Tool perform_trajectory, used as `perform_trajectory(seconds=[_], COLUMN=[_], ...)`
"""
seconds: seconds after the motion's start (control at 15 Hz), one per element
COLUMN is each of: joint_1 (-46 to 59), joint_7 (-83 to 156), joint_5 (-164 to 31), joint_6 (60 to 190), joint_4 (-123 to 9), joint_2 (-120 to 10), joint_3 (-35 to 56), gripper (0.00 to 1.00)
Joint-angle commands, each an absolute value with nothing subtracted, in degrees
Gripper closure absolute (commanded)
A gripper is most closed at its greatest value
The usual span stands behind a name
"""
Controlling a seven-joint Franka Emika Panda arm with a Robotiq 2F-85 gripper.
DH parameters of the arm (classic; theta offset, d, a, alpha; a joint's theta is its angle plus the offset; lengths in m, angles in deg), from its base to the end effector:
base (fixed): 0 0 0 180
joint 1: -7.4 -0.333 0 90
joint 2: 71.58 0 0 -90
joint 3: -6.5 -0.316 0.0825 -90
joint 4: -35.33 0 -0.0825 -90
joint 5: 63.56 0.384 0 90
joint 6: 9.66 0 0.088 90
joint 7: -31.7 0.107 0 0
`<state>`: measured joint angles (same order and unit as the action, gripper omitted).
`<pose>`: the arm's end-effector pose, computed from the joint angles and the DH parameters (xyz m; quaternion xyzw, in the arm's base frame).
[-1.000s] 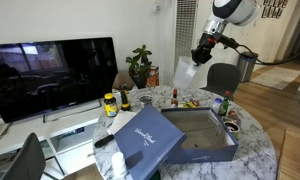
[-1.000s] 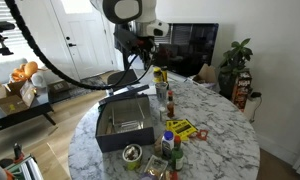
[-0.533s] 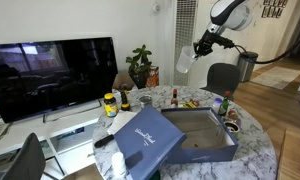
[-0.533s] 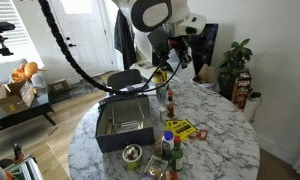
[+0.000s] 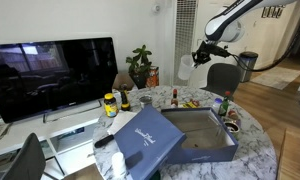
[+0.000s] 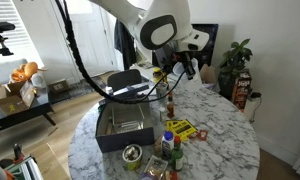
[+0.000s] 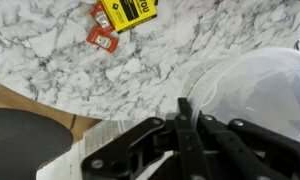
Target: Remove the clear cup from the box and place it on the table.
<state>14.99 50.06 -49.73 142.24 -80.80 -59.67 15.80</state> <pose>0.5948 -0.1831 0.3925 -0.9003 0.3773 -0.2071 0.0644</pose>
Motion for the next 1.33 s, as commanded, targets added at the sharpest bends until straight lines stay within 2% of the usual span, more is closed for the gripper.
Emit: perform_trajectory(seconds=[0.0, 0.53, 0.6, 0.8, 1.27], joint_1=[17.3, 18.1, 17.4, 18.1, 20.0], joint_7=[47.8, 66.6, 63.4, 65.2, 72.5], joint_5=[-45.0, -47.6, -47.3, -47.4, -40.0], joint_6=[130.2, 104.7, 111.6, 106.8, 117.7], joint_4=[-69.4, -43.5, -51.2, -45.6, -44.5], joint_2=[-48.4, -29.8, -34.9, -31.1, -26.2], joint_3=[13.9, 18.0, 17.6, 17.6, 16.7], gripper=[0.99, 0.99, 0.97, 0.99, 0.99])
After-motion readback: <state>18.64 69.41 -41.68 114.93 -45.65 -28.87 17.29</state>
